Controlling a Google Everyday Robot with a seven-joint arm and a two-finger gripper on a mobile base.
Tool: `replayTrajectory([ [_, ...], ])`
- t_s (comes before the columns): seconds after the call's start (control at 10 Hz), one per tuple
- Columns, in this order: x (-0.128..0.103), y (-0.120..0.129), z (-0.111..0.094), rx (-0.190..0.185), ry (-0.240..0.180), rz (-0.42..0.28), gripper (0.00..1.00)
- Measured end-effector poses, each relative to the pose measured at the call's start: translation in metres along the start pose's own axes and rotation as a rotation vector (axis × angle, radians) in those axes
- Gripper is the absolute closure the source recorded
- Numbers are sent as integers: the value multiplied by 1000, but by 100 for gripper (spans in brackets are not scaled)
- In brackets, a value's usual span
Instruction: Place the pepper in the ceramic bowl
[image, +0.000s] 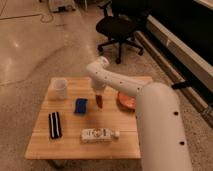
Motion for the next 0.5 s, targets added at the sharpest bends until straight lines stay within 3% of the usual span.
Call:
replayTrajectory([
  [0.1,0,0,7,2,-19,-4,20],
  [0.5,-7,0,28,-2,-75,-2,20],
])
